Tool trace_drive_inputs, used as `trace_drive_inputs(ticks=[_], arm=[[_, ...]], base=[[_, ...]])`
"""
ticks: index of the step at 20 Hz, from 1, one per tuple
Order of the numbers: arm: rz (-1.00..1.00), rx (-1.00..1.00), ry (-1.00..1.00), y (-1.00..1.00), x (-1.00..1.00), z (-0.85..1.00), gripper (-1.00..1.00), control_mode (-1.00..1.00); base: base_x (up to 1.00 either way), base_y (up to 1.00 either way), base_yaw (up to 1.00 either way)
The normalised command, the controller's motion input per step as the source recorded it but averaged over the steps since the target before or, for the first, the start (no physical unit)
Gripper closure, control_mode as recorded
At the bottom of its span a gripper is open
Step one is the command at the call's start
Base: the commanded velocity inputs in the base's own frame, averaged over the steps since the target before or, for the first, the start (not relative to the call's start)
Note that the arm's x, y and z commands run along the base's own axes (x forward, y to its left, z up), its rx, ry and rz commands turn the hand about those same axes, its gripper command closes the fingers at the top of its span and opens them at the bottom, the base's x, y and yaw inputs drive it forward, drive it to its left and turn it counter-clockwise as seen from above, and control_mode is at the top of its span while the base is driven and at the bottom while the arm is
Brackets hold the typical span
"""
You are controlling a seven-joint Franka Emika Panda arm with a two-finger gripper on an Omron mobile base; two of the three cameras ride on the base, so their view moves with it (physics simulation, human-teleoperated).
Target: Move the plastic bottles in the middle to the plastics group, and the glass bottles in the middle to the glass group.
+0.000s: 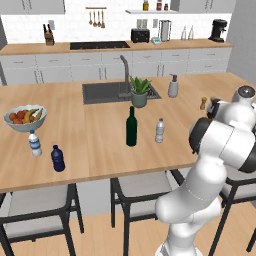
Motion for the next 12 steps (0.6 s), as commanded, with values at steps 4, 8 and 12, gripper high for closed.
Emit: trace_drive_inputs(ticks=[4, 8, 12], arm=[[-0.14, 0.00, 0.00, -0.30, 0.02, 0.00, 1.00, -1.00], [-0.13, 0.00, 0.00, -0.32, 0.15, 0.00, 1.00, -1.00], [-0.07, 0.00, 0.00, -0.16, 0.02, 0.00, 1.00, -1.00]], base=[[0.00, 0.00, 0.00], [0.00, 0.00, 0.00], [0.00, 0.00, 0.00]])
